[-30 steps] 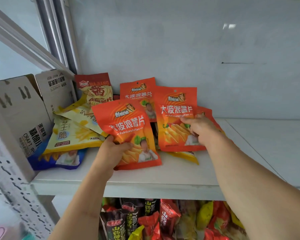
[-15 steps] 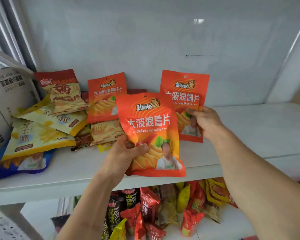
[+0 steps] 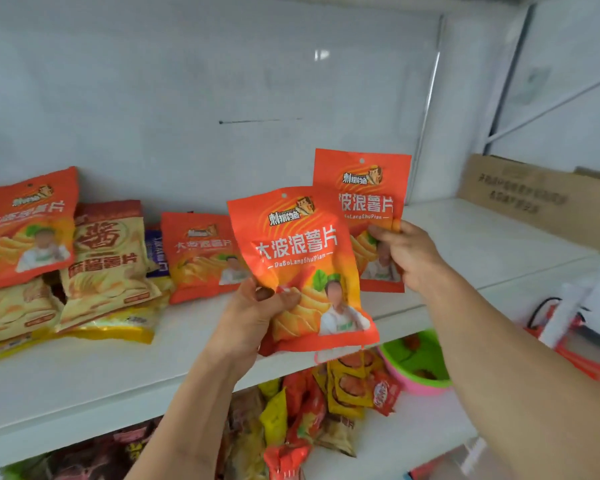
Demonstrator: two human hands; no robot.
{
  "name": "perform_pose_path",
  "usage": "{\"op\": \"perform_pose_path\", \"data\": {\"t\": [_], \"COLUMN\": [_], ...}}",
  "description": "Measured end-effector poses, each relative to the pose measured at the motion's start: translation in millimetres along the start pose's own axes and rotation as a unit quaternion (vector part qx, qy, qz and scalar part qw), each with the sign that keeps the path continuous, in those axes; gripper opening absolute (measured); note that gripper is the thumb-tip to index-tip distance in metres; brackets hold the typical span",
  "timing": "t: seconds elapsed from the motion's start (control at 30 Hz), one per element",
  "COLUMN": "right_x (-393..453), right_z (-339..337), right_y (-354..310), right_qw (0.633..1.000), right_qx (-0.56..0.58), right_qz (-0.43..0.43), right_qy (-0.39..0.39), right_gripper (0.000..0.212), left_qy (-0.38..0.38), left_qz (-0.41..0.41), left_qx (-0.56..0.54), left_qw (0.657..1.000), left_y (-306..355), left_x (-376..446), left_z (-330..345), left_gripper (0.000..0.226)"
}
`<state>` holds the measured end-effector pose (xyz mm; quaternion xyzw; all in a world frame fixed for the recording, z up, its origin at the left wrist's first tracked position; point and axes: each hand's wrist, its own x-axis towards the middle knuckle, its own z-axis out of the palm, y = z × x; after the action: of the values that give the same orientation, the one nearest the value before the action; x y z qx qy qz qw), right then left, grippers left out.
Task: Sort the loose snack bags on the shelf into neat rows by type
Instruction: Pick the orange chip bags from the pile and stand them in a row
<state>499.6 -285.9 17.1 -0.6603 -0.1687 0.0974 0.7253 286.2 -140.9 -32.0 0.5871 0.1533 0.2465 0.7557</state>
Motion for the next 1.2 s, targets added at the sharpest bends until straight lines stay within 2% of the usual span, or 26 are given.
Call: {"op": "perform_pose_path", "data": {"t": [0.23,0.43,0.9,1.07,1.2], "right_x": [66,129,294,358,407], "right_z": [-109,-173,-262,-293,-311], "right_y": [3,7,10,21,29], "right_qw": [1.0,1.0,0.999,0.999,0.996], "right_qx": [0.015,0.009,-0.001,0.015,0.008], "right_qz": [0.006,0.014,0.035,0.036,0.047], "right_qy": [-0.003,0.015,0.008,-0.034,-0.07], "right_gripper": [0.02,0.02,0.011,0.007,0.016], "left_qy": [0.013,0.02,0.005,0.019,0.063], "left_qz": [-0.012,-0.012,-0.028,-0.03,-0.032], "left_qx": [-0.004,0.013,0.019,0.036,0.039], "left_qw": [1.0,1.0,0.999,0.999,0.997], "left_y": [-30,-53,-82,-103,-122], "left_x": [51,108,252,305,340], "left_z": [119,184,304,358,397], "left_gripper": [0.064,0.049,0.043,0.043,0.044]}}
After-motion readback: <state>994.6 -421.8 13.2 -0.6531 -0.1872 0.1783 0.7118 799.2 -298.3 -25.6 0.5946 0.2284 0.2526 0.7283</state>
